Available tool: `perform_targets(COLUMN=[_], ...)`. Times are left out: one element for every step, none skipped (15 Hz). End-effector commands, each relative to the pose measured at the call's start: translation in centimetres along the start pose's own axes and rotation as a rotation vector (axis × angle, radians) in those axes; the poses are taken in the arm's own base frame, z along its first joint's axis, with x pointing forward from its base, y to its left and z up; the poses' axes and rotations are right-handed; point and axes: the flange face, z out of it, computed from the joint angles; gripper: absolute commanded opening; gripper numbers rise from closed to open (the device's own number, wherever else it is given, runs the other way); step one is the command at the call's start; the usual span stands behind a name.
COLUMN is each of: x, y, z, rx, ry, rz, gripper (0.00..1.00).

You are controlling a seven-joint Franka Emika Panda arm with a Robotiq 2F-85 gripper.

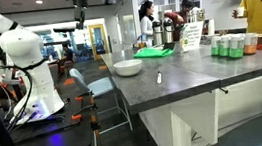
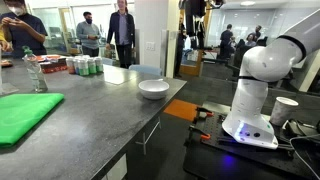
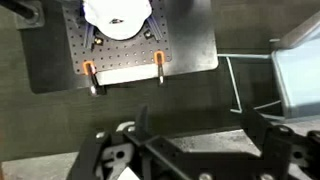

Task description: Pick the marker and put it in the bowl

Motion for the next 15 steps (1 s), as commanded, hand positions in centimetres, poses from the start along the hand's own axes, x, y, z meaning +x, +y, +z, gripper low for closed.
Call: perform_targets(x=[0.0,0.4,0.7,0.2,0.4,0.5,0.5,0.5,0.5,0.5,0.5,0.5,1.0,1.7,2.4], y=[0.0,0.1,0.1,0.1,0.1,0.1,0.2,0.2,0.1,0.2,0.2,0.2,0.4,0.7,1.1], z=[0.0,-0.1,0.0,-0.1,0.0,0.0,0.0,0.0,0.0,0.0,0.0,0.0,0.0,-0.1,-0.3], rx=[0.000,-0.002,-0.015,-0.002,-0.004,-0.004,-0.005,-0.006,-0.006,-0.006,-0.006,-0.006,-0.014,-0.019,-0.029], ry=[-0.001,0.007,0.018,0.006,0.009,0.009,0.008,0.008,0.008,0.008,0.008,0.008,0.025,0.044,0.075], rz=[0.000,0.006,-0.001,0.004,0.005,0.006,0.007,0.008,0.008,0.008,0.008,0.009,0.029,0.023,0.022], gripper=[1.00,1.00,1.00,1.00,1.00,1.00,1.00,1.00,1.00,1.00,1.00,1.00,1.00,1.00,1.00])
